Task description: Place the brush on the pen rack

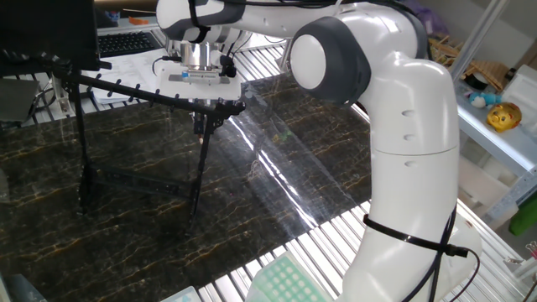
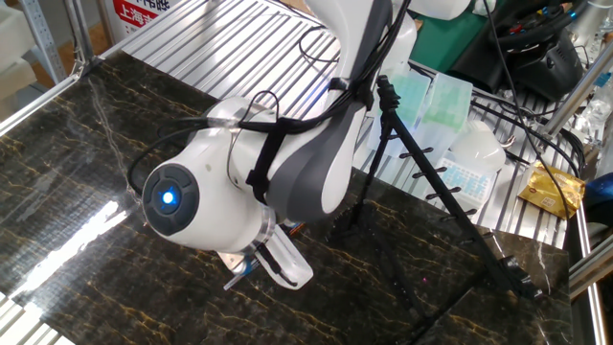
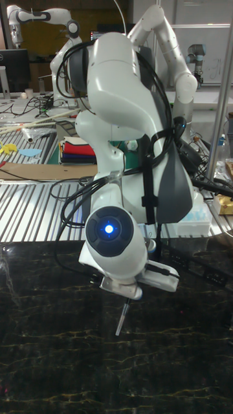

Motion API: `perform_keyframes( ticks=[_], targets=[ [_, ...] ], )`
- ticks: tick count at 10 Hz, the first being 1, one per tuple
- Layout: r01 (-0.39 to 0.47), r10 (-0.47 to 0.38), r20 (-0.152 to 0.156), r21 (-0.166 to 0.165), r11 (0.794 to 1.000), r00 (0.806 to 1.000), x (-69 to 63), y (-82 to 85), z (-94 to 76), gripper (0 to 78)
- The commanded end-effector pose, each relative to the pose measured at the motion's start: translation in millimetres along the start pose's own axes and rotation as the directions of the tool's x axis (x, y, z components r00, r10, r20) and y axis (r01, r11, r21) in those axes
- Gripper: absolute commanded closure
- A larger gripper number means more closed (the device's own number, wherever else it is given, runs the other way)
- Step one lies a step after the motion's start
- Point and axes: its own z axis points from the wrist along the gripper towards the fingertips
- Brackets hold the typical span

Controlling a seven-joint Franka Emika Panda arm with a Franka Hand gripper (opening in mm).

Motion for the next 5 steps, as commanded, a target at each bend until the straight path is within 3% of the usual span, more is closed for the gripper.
perform_keyframes(
  ticks=[1, 2, 3, 5],
  targets=[
    [-0.038, 0.037, -0.042, -0.019, 0.999, 0.998, 3.9, -0.7, -0.1, 75.5],
    [-0.063, 0.059, -0.079, -0.051, 0.997, 0.995, 1.5, -3.8, -1.2, 75.5],
    [-0.073, 0.067, -0.092, -0.066, 0.995, 0.994, 1.8, -5.4, -2.0, 75.5],
    [-0.087, 0.081, -0.098, -0.063, 0.994, 0.992, 3.7, -5.2, -0.1, 75.5]
  ],
)
